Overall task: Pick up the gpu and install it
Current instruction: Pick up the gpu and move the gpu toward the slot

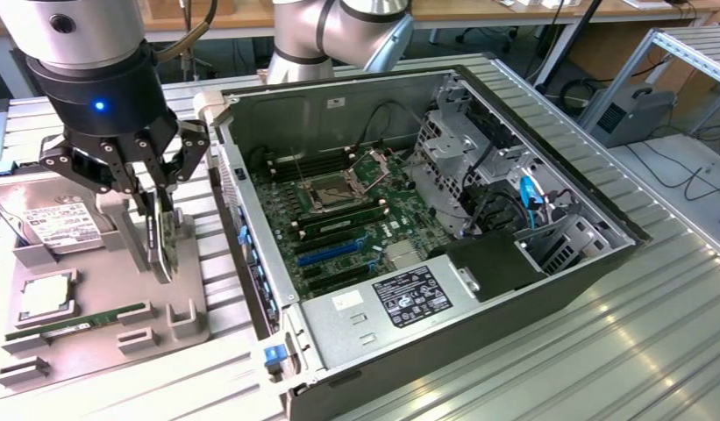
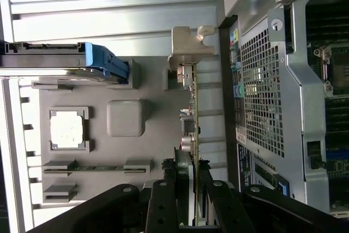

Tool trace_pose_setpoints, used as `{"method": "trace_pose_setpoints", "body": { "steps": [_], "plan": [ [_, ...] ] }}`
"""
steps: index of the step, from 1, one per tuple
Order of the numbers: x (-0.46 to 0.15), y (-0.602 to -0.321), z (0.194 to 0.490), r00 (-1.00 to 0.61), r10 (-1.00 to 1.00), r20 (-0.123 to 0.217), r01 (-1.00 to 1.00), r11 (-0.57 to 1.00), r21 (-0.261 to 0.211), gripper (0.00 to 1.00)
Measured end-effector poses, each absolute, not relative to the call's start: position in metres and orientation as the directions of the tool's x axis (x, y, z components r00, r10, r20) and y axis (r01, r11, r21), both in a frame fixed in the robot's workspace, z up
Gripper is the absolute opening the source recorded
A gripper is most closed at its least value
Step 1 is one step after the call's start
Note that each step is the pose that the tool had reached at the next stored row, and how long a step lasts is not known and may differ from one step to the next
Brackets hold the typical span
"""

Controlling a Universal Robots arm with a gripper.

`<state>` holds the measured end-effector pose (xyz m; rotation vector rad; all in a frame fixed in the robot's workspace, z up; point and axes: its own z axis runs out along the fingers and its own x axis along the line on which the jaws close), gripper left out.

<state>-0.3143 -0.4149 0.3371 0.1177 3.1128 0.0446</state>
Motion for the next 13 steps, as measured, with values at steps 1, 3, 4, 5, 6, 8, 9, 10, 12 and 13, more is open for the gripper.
{"method": "trace_pose_setpoints", "body": {
  "steps": [1, 3, 4, 5, 6, 8, 9, 10, 12, 13],
  "plan": [
    [-0.3143, -0.4149, 0.3375, -0.997, 0.076, -0.025, 0.075, 0.997, 0.03, 0.27],
    [-0.3143, -0.4149, 0.3388, -0.997, 0.076, -0.025, 0.075, 0.997, 0.03, 0.27],
    [-0.3143, -0.4149, 0.3391, -0.997, 0.076, -0.025, 0.075, 0.997, 0.03, 0.27],
    [-0.3143, -0.4149, 0.3395, -0.997, 0.076, -0.025, 0.075, 0.997, 0.03, 0.27],
    [-0.3143, -0.4149, 0.3401, -0.997, 0.076, -0.025, 0.075, 0.997, 0.03, 0.27],
    [-0.3143, -0.4149, 0.341, -0.997, 0.076, -0.025, 0.075, 0.997, 0.03, 0.27],
    [-0.3143, -0.4149, 0.3416, -0.997, 0.076, -0.025, 0.075, 0.997, 0.03, 0.27],
    [-0.3143, -0.4149, 0.3419, -0.997, 0.076, -0.025, 0.075, 0.997, 0.03, 0.27],
    [-0.3143, -0.4149, 0.3427, -0.997, 0.076, -0.025, 0.075, 0.997, 0.03, 0.27],
    [-0.3143, -0.4149, 0.3432, -0.997, 0.076, -0.025, 0.075, 0.997, 0.03, 0.27]
  ]
}}
